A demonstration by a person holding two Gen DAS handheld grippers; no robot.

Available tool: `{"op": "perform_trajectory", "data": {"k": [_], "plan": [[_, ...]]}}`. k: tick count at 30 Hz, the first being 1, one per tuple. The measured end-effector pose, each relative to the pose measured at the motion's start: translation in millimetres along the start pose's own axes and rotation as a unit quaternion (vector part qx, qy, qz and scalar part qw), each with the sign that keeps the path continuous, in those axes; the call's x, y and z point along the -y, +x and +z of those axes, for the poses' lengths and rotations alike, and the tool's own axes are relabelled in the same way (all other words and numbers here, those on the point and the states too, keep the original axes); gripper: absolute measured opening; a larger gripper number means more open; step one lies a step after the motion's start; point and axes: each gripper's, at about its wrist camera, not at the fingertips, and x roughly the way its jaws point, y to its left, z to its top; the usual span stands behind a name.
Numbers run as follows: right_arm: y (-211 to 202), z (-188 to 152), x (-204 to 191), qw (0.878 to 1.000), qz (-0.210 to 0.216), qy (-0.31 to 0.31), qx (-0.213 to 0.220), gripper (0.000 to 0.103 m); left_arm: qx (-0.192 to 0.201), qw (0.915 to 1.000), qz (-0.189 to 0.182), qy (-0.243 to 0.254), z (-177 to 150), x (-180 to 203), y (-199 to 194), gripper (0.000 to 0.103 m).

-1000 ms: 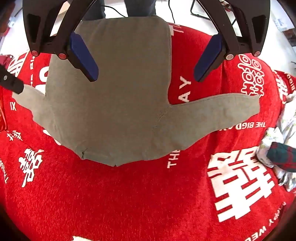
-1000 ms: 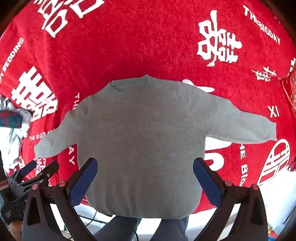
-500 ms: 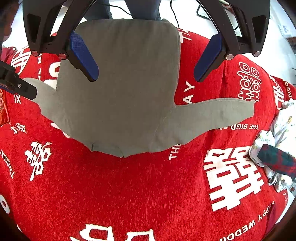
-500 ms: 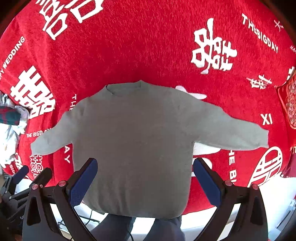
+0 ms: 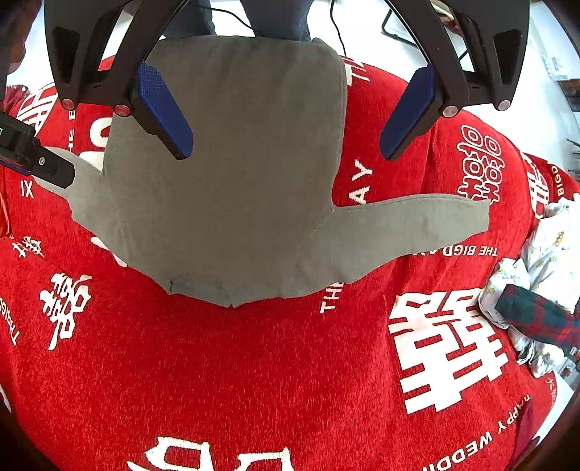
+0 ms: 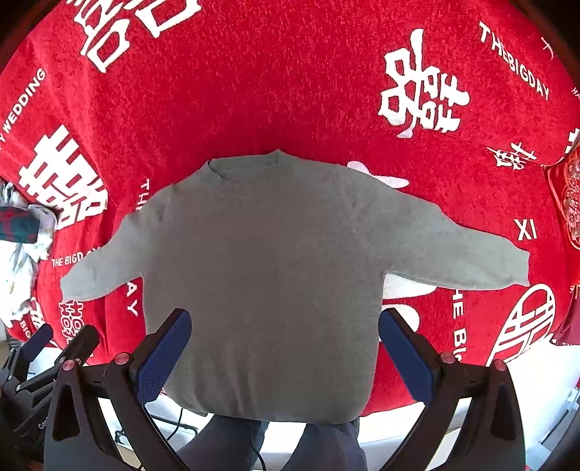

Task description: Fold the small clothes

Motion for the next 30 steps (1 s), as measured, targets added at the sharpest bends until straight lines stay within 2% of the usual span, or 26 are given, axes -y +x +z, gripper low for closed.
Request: {"op": "perform_trajectory", "data": {"k": [30], "plan": [[-1.0,1.3,0.0,1.000,-0.009,-0.007,0.001,0.103,0.002,0.9999,0.008,0.005,2.1,3.2,0.4,0.103]]}}
